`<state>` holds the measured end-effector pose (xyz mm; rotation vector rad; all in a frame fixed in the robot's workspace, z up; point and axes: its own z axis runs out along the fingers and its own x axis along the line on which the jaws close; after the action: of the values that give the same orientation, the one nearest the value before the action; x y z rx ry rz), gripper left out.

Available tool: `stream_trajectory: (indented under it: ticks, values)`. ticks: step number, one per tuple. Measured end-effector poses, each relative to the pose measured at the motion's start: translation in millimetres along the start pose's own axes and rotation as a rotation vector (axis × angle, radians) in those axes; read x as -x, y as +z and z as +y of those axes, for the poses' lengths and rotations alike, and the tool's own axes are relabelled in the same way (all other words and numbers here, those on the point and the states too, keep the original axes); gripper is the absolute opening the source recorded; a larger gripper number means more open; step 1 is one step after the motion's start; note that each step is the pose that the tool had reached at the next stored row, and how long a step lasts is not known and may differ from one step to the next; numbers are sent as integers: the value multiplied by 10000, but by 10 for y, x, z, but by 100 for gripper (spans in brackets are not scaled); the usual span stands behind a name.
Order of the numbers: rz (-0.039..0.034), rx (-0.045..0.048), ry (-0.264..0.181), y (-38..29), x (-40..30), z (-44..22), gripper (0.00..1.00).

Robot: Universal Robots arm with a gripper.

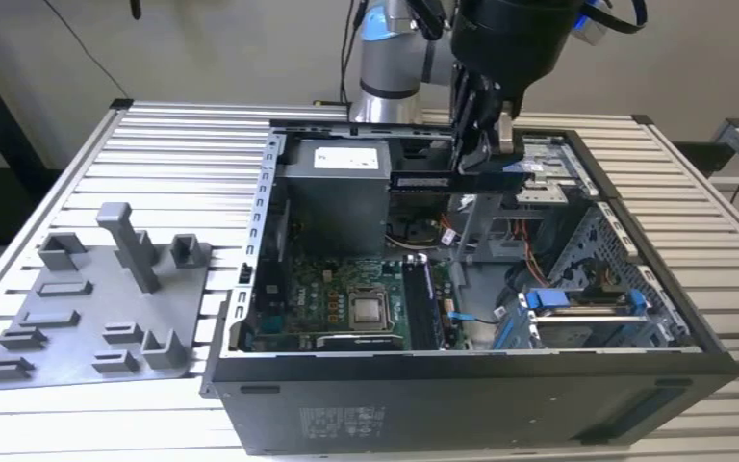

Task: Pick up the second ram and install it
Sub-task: 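Pick up the second ram and move it above second insertion slot, then insert the second ram into the second slot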

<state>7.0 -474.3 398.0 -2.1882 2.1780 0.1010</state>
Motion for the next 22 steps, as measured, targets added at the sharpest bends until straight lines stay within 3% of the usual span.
stream_trajectory:
  ticks: [8,12,17,22]
  values:
    - [0,0,1,22,239,-1,14]
    - [0,0,1,29,318,-2,14]
    - [0,0,1,31,332,-2,14]
    - [-45,0,0,31,333,-2,14]
